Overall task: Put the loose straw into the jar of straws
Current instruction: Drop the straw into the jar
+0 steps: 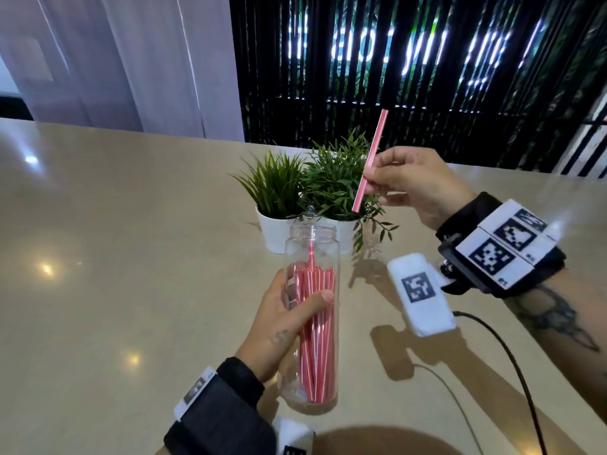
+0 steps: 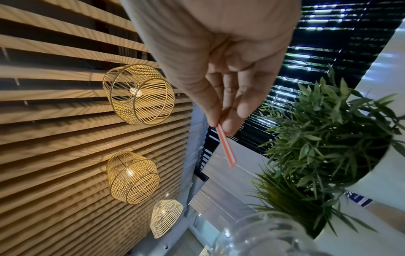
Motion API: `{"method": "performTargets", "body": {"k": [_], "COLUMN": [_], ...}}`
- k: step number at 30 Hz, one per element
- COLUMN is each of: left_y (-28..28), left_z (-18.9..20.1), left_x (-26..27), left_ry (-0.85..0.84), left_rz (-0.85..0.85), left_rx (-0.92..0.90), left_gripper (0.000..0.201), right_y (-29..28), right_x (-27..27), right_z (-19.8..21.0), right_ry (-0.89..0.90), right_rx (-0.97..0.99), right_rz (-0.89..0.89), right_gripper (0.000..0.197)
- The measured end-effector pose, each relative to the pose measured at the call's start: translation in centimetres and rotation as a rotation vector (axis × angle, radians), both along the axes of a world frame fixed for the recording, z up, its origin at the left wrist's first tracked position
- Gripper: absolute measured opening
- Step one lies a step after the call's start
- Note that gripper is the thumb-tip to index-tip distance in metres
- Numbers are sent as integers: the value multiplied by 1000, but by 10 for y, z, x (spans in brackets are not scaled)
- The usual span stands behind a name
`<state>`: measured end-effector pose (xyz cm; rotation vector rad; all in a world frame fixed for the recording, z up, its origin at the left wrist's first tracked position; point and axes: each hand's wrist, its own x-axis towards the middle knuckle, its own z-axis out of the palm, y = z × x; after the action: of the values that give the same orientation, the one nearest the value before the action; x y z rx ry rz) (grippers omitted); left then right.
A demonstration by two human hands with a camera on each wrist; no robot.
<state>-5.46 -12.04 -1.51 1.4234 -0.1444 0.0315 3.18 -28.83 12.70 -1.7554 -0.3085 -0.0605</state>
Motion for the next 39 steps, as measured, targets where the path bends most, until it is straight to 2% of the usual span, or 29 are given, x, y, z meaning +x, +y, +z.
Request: {"method": "performTargets", "body": {"k": [5, 9, 13, 19, 26, 28, 33, 36, 39], "left_y": [-17, -23, -22, -22, -27, -28, -29, -27, -25], "left_z": [1, 3, 8, 12, 14, 14, 15, 15, 15], "left_x": [-5, -6, -7, -3, -4, -5, -6, -6, -6], "left_ry": [-15, -23, -40, -61, -77, -79, -78, -80, -85], "left_rz": [-63, -83, -100, -116, -121, -117, -130, -128, -121], "left_rx": [15, -7, -3, -11, -5, -7, 17, 19, 11], "left_gripper": [68, 68, 71, 64, 59, 56, 71, 65, 61], "right_y": [9, 15, 14, 10, 6, 3, -1, -3, -4], "right_x": [-3, -13, -22, -30, -39, -41, -42, -41, -42], "right_z": [7, 2, -1, 0, -10, -11, -11, -13, -10], "right_ry": [-3, -9, 68, 89, 108, 95, -12, -53, -37], "right_rx": [-22, -214, -349, -339, -342, -343, -352, -354, -266], "right_rz": [-43, -37, 22, 24, 23, 22, 36, 35, -9], "right_gripper": [21, 24, 21, 25, 12, 20, 33, 33, 27]}}
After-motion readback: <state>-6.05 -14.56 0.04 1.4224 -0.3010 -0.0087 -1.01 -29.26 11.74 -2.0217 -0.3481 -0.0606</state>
